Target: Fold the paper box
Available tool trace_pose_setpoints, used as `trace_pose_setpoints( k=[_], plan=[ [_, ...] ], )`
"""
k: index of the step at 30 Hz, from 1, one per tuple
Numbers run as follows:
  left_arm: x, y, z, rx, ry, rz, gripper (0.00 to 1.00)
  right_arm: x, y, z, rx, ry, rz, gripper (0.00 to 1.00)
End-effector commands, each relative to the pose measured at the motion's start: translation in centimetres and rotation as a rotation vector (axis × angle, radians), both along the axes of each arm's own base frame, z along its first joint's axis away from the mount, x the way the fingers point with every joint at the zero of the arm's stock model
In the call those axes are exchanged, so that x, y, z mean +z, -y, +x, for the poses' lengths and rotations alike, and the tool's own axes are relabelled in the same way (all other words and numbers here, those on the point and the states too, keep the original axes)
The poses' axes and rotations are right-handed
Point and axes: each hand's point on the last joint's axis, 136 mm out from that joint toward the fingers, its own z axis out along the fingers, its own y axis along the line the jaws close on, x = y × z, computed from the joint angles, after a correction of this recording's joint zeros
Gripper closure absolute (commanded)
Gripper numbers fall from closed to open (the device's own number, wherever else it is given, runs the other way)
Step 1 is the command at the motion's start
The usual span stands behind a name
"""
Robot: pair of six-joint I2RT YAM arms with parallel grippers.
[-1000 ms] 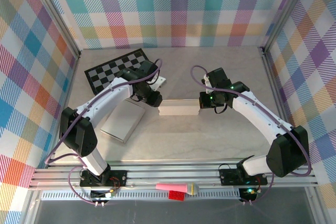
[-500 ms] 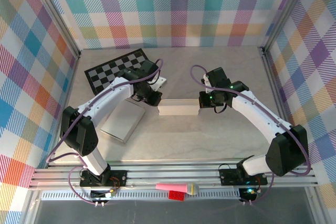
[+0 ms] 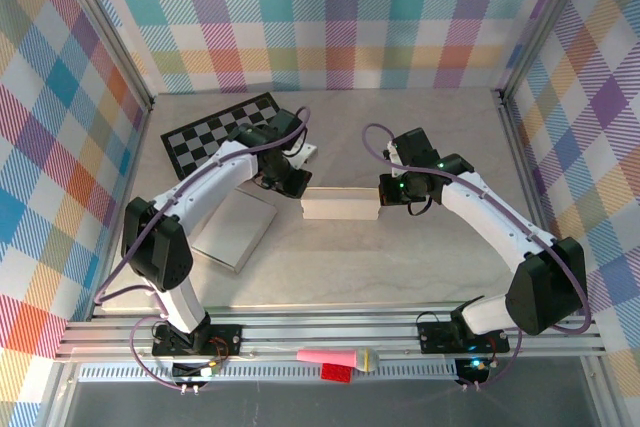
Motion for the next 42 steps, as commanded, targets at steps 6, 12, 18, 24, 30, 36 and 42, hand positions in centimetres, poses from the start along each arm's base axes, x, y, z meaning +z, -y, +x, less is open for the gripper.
trace_pose_setpoints(
  k=[6,12,18,24,30,36,42],
  plan=[
    [0.4,0.7,-1.0,0.094,-0.128,-0.048,1.0,0.0,-0.7,0.0,0.019,-0.021,0.013,1.0],
    [0.4,1.1,-1.2,0.136,-0.192,-0.05,1.0,-0.1,-0.7,0.0,0.02,-0.022,0.012,1.0],
    [0.5,1.4,-1.2,0.185,-0.233,-0.054,1.0,0.0,-0.8,0.0,0.026,-0.019,0.014,1.0],
    [0.6,1.9,-1.0,0.215,-0.266,-0.069,1.0,0.0,-1.0,0.1,0.032,-0.021,0.015,1.0],
    [0.9,2.2,-1.0,0.226,-0.299,-0.071,1.0,0.0,-1.0,0.2,0.036,-0.022,0.013,1.0],
    [0.9,2.4,-0.9,0.243,-0.322,-0.078,1.0,-0.1,-1.0,0.2,0.039,-0.023,0.012,1.0],
    [0.5,2.4,-0.8,0.254,-0.338,-0.082,1.0,-0.2,-1.1,0.2,0.039,-0.025,0.015,1.0]
  ],
)
